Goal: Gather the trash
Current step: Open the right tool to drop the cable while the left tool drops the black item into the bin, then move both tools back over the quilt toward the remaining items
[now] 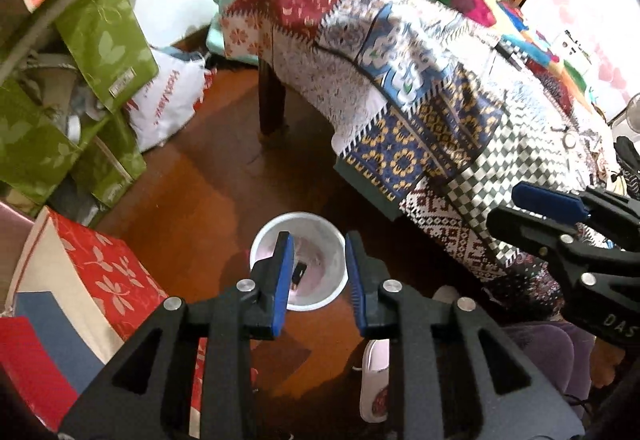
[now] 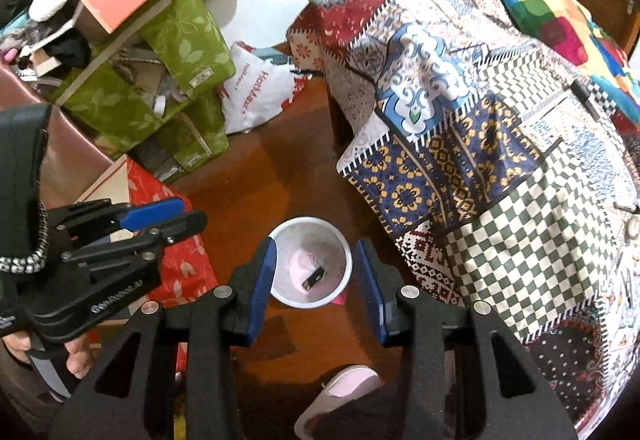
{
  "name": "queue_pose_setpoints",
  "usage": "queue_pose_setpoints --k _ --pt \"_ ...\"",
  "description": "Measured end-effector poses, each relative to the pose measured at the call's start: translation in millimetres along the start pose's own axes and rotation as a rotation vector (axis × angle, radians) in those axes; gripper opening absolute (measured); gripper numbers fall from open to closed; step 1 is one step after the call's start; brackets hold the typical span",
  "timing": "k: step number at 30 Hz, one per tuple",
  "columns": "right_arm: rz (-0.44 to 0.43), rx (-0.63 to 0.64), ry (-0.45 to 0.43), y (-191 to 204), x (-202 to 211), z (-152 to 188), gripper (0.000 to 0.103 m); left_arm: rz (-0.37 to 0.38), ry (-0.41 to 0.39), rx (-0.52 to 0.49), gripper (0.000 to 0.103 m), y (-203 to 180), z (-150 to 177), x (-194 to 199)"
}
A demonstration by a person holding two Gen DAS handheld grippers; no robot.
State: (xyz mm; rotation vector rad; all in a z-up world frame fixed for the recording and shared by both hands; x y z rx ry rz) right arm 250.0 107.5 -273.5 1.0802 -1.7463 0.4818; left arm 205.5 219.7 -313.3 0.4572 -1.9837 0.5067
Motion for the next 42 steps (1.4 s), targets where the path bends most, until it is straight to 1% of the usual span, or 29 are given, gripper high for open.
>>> queue_pose_setpoints --k 2,5,7,8,9,10,12,14,16,18,23,28,32,37,42 --pt "0.0 -0.001 -0.025 1 12 0 0.037 -0.01 -0.033 -0.008 0.027 -3 -3 16" --pt "0.008 -0.002 -0.072 1 36 -1 0.038 -0.01 -0.083 -0.013 0.033 -10 -6 41" --pt "0.012 -0.003 -0.101 -1 51 0 0.038 -0.007 -0.118 -0.012 0.044 -14 -8 57" --pt "0.014 -0.004 -0.116 -1 59 0 0.038 -0.009 -0.135 -0.013 0.048 -17 -9 65" --pt "0.014 -0.004 -0.133 -2 67 0 0.038 -0.011 -0.152 -0.014 0.055 -20 -10 74" --pt "0.017 -0.006 -0.155 -4 78 1 0.038 -0.011 -0.164 -0.014 0.057 -23 -11 80" --pt "0.03 -0.012 -0.193 -8 96 2 0.038 -0.003 -0.195 -0.014 0.058 -30 -12 95" --pt "0.046 -0.017 -0.225 -12 112 3 0.042 -0.001 -0.213 -0.012 0.061 -36 -13 107" --pt "0.071 -0.026 -0.275 -18 132 5 0.056 0.002 -0.242 -0.02 0.063 -46 -13 120" --pt "0.086 -0.034 -0.317 -25 148 7 0.06 0.011 -0.265 -0.028 0.063 -56 -13 130" --pt "0.127 -0.074 -0.4 -48 188 13 0.061 0.047 -0.316 -0.069 0.064 -89 -18 154" --pt "0.184 -0.125 -0.462 -80 223 23 0.061 0.085 -0.367 -0.144 0.066 -138 -30 172" --pt "0.245 -0.174 -0.499 -114 246 32 0.061 0.144 -0.391 -0.209 0.068 -188 -40 177" --pt "0.316 -0.239 -0.515 -158 266 49 0.061 0.203 -0.379 -0.282 0.068 -249 -50 166" --pt "0.387 -0.309 -0.511 -208 281 69 0.061 0.258 -0.345 -0.355 0.068 -311 -60 145"
Point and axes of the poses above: each gripper's, at about its wrist camera, not at the fingertips, and x roughly against the way its jaws point, y to its left, z to its underside, the point moved 10 cm from there along -x, roughly the way its jaws point, and after that the axes turned 1 degree about -x, right-handed, at the moved point
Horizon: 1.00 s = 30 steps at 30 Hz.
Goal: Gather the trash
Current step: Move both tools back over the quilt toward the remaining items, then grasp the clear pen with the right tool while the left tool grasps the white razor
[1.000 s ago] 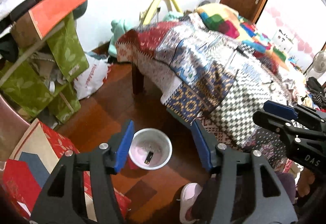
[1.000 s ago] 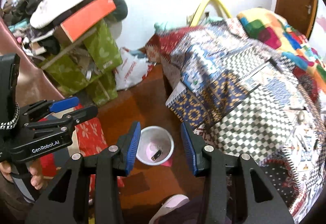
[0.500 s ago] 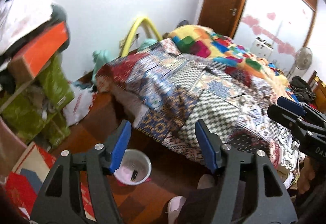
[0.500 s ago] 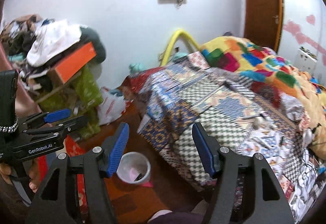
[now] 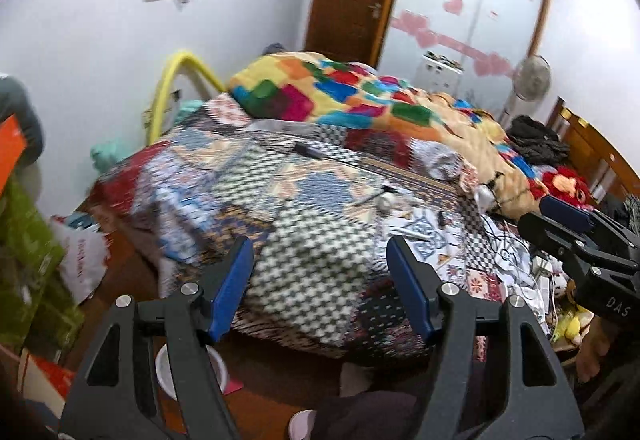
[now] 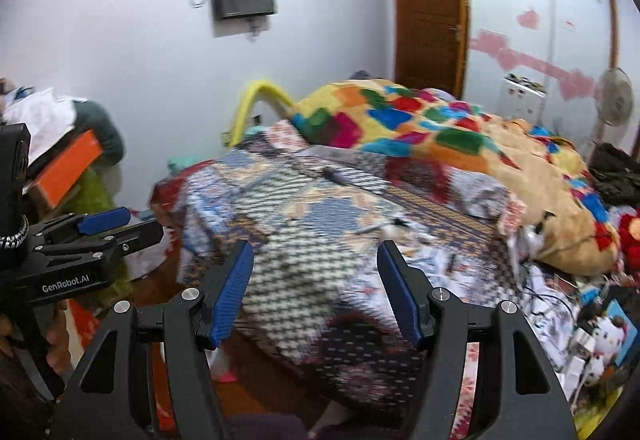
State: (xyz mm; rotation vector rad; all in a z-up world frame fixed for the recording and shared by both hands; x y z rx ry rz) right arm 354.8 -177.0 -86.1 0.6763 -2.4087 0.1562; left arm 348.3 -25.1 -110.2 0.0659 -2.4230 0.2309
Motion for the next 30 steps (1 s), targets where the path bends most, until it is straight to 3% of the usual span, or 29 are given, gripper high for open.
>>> queue_pose_setpoints --k 12,21,30 --pt "0.15 -0.119 0.062 -113 -26 22 0.061 0.096 0.11 -0.097 0.068 -79 -9 -102" --pt "0.179 -0.23 0.179 -172 -73 61 0.061 0.12 0.248 -0.183 0.068 -111 22 -203" --pt "0.186 -0.293 0.298 -201 -142 97 0.061 0.107 0.35 -0.241 0.068 -116 57 -289"
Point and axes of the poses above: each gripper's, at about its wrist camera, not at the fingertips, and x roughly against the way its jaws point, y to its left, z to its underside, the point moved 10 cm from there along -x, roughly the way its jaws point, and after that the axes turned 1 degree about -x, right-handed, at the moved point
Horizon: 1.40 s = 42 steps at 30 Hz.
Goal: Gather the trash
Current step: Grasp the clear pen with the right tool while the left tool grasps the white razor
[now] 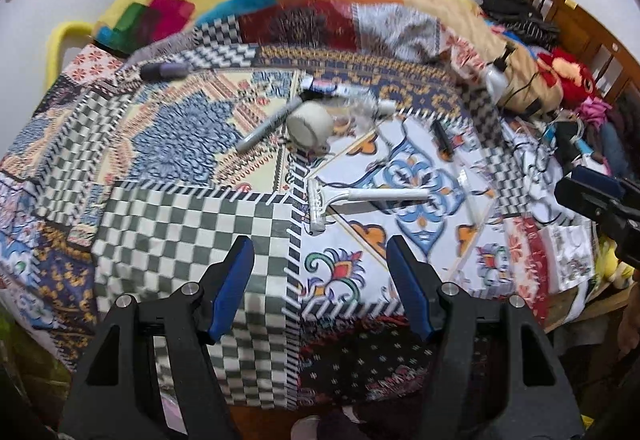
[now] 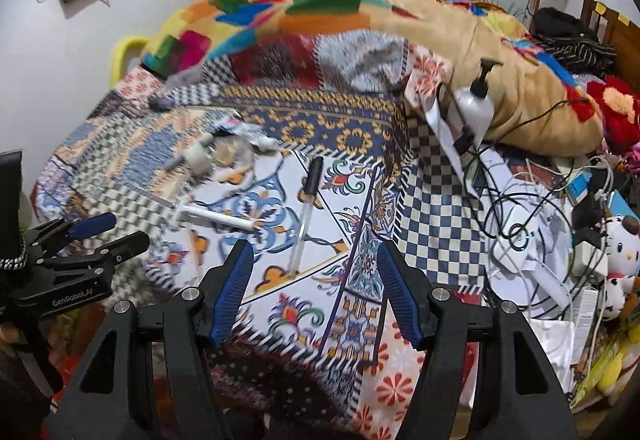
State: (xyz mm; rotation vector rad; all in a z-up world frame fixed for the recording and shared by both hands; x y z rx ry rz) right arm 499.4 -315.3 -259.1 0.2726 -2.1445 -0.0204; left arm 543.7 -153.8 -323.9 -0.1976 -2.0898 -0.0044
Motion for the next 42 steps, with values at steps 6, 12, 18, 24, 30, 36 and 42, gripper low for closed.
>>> queue_pose_setpoints --k 6,12,18,24,30,36,42 --pt "-0.025 -0.029 0.033 0 -42 -4 0.04 -0.014 0.02 -0.01 0.052 4 2 -40" --pt "-0.01 0.007 0.041 10 -69 -8 0.026 -0.015 -0.018 -0.045 0.041 -2 -5 -53" --pt "0.035 0.024 0.042 12 -90 -9 0.022 -0.021 -0.03 -0.075 0.037 -6 -14 -60" --pt "0.052 0.043 0.029 16 -91 -10 0.017 -0.019 -0.035 -0.063 0.01 -7 -20 -62" --pt "0.0 -0.018 0.072 10 -90 -10 0.008 0.001 -0.014 -0.041 0.01 -6 -17 -60" --pt "-0.017 -0.033 0.048 12 -67 -10 0.008 0.008 -0.045 -0.013 0.01 -3 -19 -29" --pt "-0.03 -0.028 -0.02 22 -24 -25 0.008 0.001 -0.111 0.012 0.01 2 -29 19"
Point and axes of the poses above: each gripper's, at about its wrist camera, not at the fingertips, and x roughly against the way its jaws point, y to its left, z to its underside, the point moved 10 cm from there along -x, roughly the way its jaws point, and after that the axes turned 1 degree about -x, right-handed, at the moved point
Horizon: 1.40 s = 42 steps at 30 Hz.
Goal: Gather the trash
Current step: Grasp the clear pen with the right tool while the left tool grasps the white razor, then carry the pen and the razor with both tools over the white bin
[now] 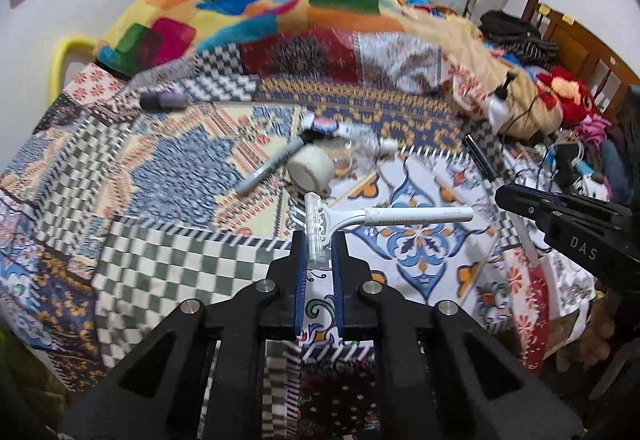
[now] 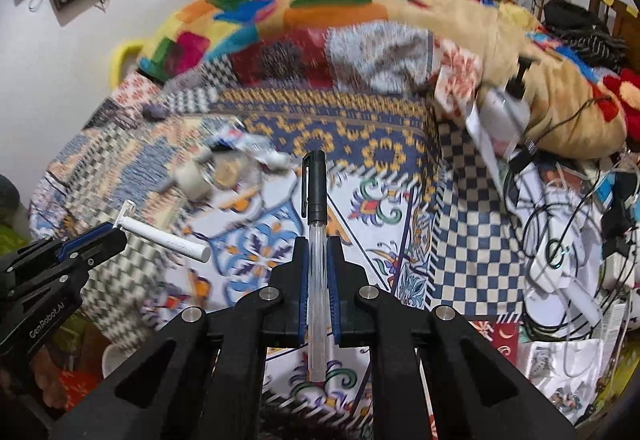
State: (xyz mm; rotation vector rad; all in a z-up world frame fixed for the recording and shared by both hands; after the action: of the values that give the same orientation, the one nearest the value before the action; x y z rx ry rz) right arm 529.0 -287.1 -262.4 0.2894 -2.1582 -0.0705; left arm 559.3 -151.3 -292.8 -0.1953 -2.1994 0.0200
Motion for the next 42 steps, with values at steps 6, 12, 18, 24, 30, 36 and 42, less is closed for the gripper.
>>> queue_pose_setpoints --k 6,12,18,24,30,36,42 --pt "-0.025 0.032 -0.092 23 54 -19 0.008 -0.021 -0.092 0.005 0.01 3 -16 63" --pt "-0.056 0.071 -0.18 53 109 -27 0.008 -0.049 -0.165 0.018 0.01 11 -18 125" --pt "-0.103 0.116 -0.238 90 155 -21 0.008 -0.079 -0.23 0.036 0.01 24 -5 188" --pt "-0.141 0.164 -0.273 129 187 -5 0.008 -0.113 -0.284 0.069 0.01 49 17 242" --pt "-0.184 0.223 -0.283 172 206 14 0.008 -0.159 -0.32 0.119 0.01 85 47 287" --pt "-0.233 0.29 -0.278 218 215 39 0.008 -0.209 -0.343 0.18 0.01 125 84 324" --pt "-0.29 0.359 -0.25 269 214 65 0.008 -0.271 -0.347 0.245 0.01 171 123 353"
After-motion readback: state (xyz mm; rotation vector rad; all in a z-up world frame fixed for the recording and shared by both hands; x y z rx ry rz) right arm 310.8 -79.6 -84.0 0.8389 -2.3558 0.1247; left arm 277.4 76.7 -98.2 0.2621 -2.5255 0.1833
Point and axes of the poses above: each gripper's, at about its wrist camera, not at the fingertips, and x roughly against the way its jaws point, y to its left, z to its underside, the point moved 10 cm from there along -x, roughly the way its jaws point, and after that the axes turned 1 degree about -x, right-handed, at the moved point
